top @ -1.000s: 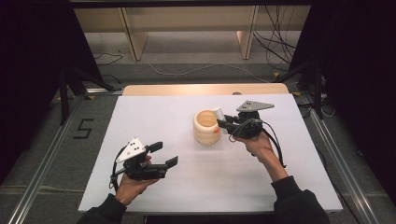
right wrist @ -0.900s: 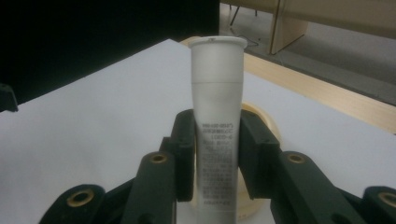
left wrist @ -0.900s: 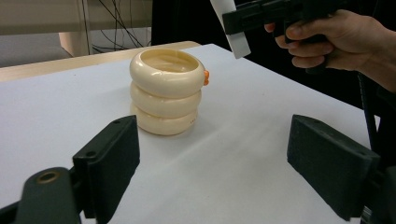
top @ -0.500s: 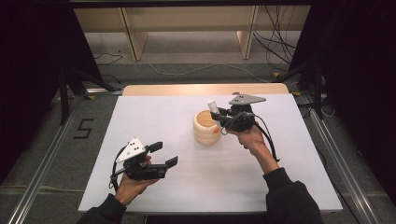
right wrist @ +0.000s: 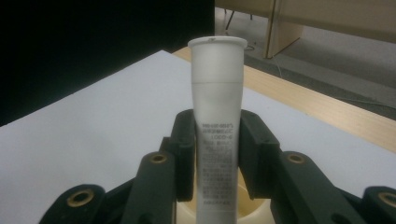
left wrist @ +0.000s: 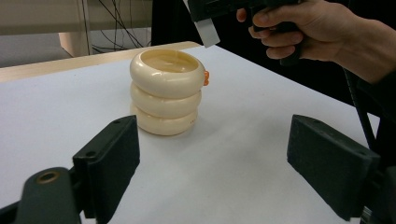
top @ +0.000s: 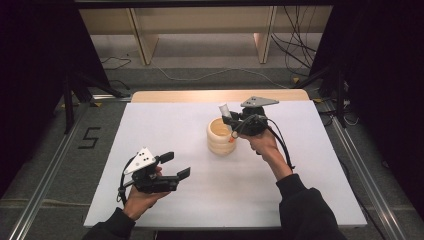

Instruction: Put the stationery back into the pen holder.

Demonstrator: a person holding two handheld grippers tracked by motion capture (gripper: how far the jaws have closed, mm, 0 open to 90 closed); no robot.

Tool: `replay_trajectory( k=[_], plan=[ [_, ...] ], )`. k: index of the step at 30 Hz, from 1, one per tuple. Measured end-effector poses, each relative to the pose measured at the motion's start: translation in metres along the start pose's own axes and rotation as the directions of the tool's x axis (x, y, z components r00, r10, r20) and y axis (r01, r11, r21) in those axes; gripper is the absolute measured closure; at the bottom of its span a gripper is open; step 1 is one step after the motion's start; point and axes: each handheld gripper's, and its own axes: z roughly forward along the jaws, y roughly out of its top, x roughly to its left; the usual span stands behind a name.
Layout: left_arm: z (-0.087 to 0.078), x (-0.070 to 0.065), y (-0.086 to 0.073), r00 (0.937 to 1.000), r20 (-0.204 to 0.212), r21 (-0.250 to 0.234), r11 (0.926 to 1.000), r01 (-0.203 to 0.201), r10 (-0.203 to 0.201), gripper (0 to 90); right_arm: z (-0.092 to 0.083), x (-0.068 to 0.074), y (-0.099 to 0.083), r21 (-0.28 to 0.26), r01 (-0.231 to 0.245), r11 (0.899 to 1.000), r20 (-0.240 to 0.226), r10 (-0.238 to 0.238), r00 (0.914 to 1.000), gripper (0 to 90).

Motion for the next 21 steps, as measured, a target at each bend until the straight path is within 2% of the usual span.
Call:
replay_trajectory(
  k=[11,21],
  plan=[
    [0.0,0.0,0.0,1.0,0.0,-0.003,1.0,0.004,-0.004,16.6,0.018,-0.003,-0.001,0.027,-0.01,1.0,0.026,0.009,0.9996,69.9],
    [0.0,0.0,0.0,1.0,-0.001,-0.003,1.0,0.003,-0.003,16.6,0.032,-0.003,-0.006,0.059,-0.016,0.998,0.029,0.014,0.9995,69.8]
  ],
)
